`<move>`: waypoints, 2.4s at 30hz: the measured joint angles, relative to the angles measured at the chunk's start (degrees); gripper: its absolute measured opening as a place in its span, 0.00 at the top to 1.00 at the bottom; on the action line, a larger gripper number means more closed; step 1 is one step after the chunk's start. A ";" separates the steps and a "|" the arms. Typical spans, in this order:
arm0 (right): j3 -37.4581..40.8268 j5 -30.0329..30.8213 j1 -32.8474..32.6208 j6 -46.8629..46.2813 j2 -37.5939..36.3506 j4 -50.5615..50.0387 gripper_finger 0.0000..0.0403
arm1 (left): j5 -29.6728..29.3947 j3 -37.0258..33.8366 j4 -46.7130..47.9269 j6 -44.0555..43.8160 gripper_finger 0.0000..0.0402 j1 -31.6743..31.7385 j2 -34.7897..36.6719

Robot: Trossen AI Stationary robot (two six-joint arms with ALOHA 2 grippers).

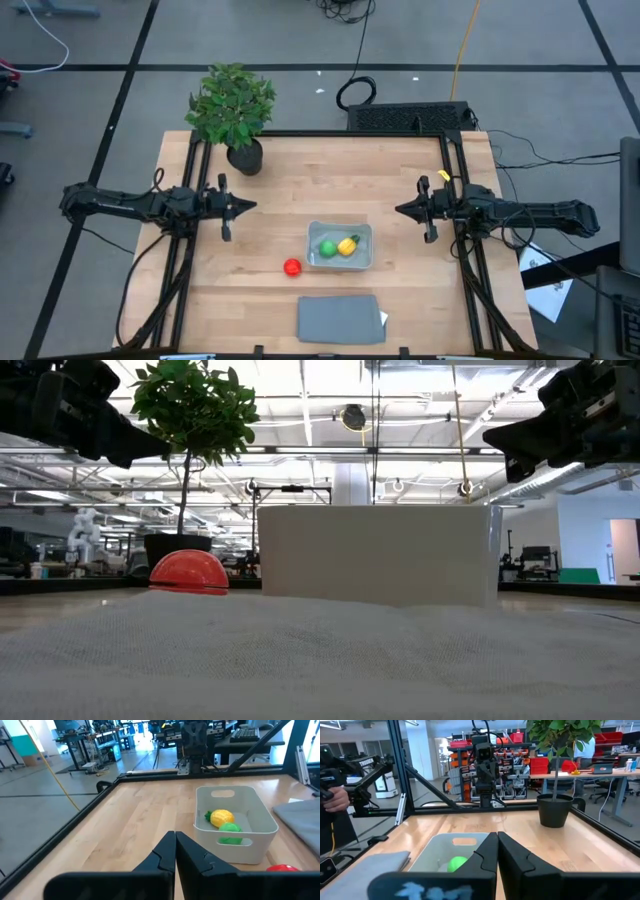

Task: Pick and placing Produce into tupperware
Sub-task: Put the red tomato into the gray bin

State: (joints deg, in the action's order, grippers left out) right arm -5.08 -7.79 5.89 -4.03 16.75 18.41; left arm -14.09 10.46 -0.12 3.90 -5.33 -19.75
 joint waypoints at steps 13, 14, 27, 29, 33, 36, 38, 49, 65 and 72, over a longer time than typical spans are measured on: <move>0.00 -0.02 0.00 0.22 0.00 0.20 1.00 | 3.82 0.00 -11.99 -4.08 0.96 -1.18 -7.80; 0.00 -0.02 0.00 0.22 0.00 0.22 1.00 | 3.80 0.00 -13.79 -4.08 0.96 -1.18 -8.76; 0.00 -0.02 0.00 0.30 0.01 0.20 1.00 | 7.04 8.48 -18.78 -5.92 0.96 -1.56 -18.73; 0.00 0.00 0.00 0.42 0.00 0.20 1.00 | 7.06 11.26 -17.45 -4.87 0.96 -2.21 -21.13; 0.00 0.00 0.00 0.36 0.00 0.20 1.00 | 7.08 16.61 -14.36 -2.94 0.96 -3.85 -25.36; 0.00 0.00 0.00 0.35 0.00 0.18 1.00 | 7.08 20.41 -11.93 -2.73 0.96 -4.70 -27.77; 0.00 -0.02 0.00 0.35 0.00 0.18 1.00 | 7.06 22.63 -10.80 -2.71 0.96 -5.26 -29.16; 0.00 -0.01 0.00 0.24 0.00 0.17 1.00 | 6.30 34.54 -4.36 -2.09 0.96 -8.34 -33.82; -0.02 -0.02 0.01 0.20 0.04 -0.28 1.00 | -1.01 55.64 27.21 -13.20 0.96 -14.20 -49.26; -0.02 0.00 0.01 0.17 0.04 -0.35 1.00 | -0.98 62.51 36.30 -20.81 0.96 -14.33 -54.47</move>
State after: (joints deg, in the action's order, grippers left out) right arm -5.10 -7.79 5.90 -3.86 16.80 18.06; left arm -15.07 72.97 36.18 -16.91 -19.66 -74.21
